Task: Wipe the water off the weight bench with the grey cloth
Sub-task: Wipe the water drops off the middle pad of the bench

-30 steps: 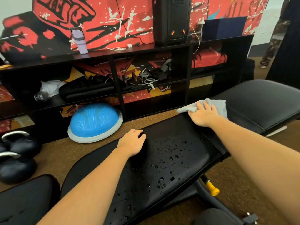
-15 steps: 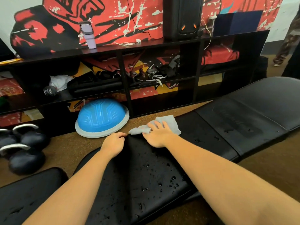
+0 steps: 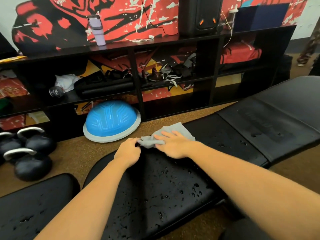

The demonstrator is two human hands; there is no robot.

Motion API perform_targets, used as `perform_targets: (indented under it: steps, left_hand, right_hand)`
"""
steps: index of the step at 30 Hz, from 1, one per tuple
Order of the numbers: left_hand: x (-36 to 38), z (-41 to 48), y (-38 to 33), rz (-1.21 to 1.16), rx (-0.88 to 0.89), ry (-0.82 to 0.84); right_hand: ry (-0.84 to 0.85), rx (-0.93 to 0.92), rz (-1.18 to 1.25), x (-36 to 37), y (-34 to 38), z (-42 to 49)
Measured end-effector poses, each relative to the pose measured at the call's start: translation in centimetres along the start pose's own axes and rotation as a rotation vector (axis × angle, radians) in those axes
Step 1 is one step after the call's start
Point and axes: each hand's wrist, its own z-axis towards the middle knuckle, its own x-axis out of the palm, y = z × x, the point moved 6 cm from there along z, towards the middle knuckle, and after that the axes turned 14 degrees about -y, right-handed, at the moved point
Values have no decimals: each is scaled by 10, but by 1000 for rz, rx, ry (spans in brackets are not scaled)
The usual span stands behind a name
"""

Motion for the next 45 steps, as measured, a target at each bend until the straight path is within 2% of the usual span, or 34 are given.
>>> perform_targets:
  steps: [3,6,10,12,14,17,20,22,25,26,27,29,31,35,38,41,43,45]
  left_hand:
    - [2,0,0,-7,7,-5]
    - [2,-1,-1,0,-15,-24]
    - [-2,-2,-4,9,10,-25]
    - [-3,-1,-5,-8,2,-19]
    - [-5,1,-6,1,-22,-20]
    - [-3,3,-5,16,-51,-16]
    - [-1,1,-5,32,-32,-22]
    - [0,1,-6,48,-28,-25]
    - [-1,0,-9,62,-35,-24]
    - [-1,-1,-10,65,-36,-23]
    - [-1,0,-10,68,-37,-23]
    - [-1,0,-10,73,-43,-27]
    - [0,0,-11,87,-37,-27]
    - [0,-4,-10,80,-24,-11]
    - [-1,-6,-11,88,-18,7]
    - [-1,-11,-14,90,-13,13]
    - [-4,-10,-16,66,-42,51]
    - [-13,-13,-25,74,-35,146]
  right_hand:
    - [-15,149,92,-12,-29,1]
    - [-80,218,170,-18,-15,0]
    - [-26,453,847,-1,-5,-12]
    - [-157,538,1089,-12,-22,-18]
    - [-395,629,1333,-32,-51,-31]
    - [-695,664,1445,-71,-105,-63]
    - [-979,648,1268,-122,-166,-109]
    - [-1027,738,1027,-143,-204,-138]
    - [-840,834,748,-112,-276,-148]
    - [-757,884,656,-107,-267,-158]
    - [-638,863,595,-103,-246,-163]
    - [-332,760,242,-88,-217,-169]
    - [-242,638,44,-78,-201,-169]
    - [-165,474,-137,-51,-186,-184]
    - [-267,583,-67,-60,-198,-203]
    - [-290,622,-209,-69,-200,-204]
    - [-255,533,-268,-56,-185,-204]
    - [-293,434,-210,-47,-177,-207]
